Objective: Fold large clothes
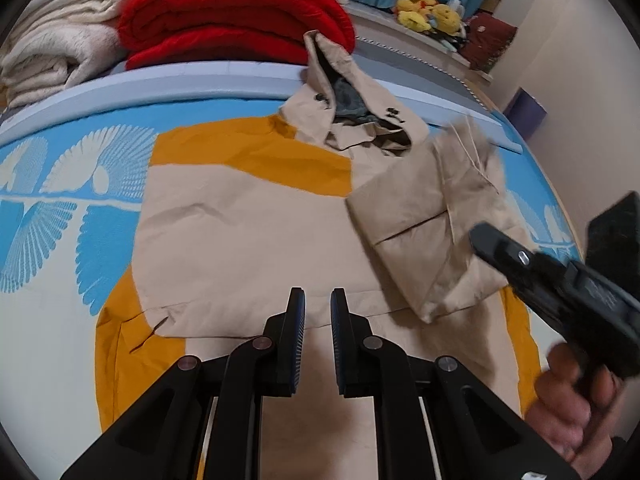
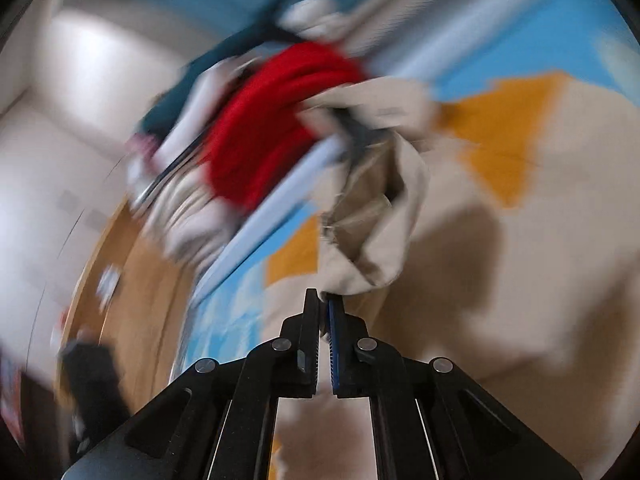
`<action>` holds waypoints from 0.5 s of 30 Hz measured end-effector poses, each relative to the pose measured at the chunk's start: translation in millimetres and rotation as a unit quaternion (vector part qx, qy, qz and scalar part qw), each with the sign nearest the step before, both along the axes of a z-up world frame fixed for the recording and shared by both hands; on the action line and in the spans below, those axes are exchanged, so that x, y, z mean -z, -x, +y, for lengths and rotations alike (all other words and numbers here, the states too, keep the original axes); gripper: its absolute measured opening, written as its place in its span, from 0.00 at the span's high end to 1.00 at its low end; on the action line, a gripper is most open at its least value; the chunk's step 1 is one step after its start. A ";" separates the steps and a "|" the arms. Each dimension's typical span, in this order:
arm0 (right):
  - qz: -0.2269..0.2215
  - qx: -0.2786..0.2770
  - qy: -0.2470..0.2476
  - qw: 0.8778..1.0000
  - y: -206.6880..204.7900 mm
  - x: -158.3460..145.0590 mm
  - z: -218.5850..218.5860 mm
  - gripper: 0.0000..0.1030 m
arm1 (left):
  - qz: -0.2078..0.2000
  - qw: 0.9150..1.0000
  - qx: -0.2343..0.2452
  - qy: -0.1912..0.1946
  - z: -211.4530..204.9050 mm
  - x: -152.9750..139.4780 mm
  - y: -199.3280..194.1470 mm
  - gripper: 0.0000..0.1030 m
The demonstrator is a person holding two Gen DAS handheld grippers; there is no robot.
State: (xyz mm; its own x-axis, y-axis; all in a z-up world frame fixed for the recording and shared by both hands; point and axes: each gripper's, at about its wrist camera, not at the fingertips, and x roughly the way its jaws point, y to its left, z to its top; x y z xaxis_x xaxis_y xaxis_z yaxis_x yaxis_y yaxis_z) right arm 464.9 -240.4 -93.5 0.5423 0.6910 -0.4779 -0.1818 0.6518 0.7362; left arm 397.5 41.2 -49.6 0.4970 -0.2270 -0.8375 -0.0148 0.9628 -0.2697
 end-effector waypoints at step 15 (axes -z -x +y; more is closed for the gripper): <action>0.061 0.062 0.061 0.994 7.2 -4.3 -17.5 0.52 | 0.060 0.990 -0.102 0.080 57.0 35.6 -8.7 0.88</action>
State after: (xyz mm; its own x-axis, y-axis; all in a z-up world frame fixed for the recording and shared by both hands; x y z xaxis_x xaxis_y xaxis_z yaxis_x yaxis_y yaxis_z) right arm 457.7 -257.9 -89.2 0.5533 0.5550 -0.6211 -0.0091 0.7497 0.6617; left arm 406.1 98.2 -85.2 0.4456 -0.2668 -0.8546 -0.2451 0.8817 -0.4031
